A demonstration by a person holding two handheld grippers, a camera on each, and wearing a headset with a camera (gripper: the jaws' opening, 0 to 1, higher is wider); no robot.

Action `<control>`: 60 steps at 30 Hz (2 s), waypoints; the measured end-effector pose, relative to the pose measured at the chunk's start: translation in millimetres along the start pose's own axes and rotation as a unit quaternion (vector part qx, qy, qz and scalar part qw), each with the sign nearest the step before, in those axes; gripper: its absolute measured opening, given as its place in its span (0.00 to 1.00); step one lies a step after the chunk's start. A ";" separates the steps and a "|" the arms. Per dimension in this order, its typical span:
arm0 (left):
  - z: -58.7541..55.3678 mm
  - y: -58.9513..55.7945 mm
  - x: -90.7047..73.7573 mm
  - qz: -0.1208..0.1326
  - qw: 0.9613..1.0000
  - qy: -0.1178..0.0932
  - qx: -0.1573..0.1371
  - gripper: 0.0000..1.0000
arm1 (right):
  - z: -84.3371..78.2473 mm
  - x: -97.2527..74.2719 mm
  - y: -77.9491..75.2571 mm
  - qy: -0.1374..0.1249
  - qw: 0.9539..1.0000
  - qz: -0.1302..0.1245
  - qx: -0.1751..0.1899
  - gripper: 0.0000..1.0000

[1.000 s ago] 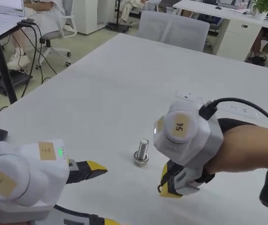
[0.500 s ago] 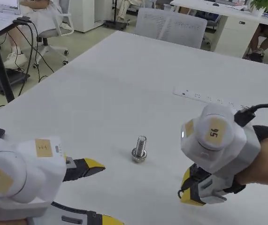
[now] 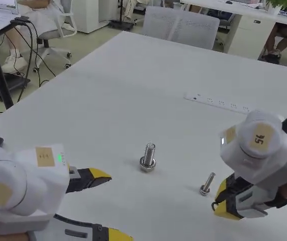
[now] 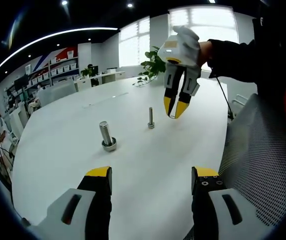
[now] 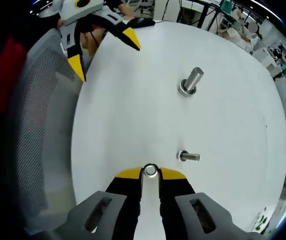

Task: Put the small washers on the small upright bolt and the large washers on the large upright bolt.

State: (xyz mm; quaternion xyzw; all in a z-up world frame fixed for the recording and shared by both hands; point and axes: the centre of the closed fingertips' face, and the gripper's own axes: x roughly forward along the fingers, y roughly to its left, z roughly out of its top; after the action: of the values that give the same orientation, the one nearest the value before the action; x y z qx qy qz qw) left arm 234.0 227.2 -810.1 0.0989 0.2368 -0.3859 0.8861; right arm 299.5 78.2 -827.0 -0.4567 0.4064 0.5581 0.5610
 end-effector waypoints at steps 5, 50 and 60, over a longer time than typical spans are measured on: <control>0.2 0.2 0.3 -0.001 1.000 0.000 0.000 0.64 | -4.8 -6.1 -10.1 0.002 1.000 -0.012 0.010 0.13; -2.0 0.6 1.0 0.000 1.000 0.004 -0.002 0.63 | 18.5 -8.2 -52.0 -0.001 0.999 -0.050 -0.018 0.13; -2.2 1.5 0.9 0.001 1.000 0.004 -0.004 0.63 | 18.3 -4.0 -52.7 0.000 0.999 -0.044 -0.017 0.13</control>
State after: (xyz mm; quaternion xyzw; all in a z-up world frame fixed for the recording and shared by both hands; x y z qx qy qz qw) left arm 234.8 228.4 -812.5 0.0976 0.2415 -0.3835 0.8860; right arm 350.9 96.9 -815.5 -0.4841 0.3764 0.5396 0.5769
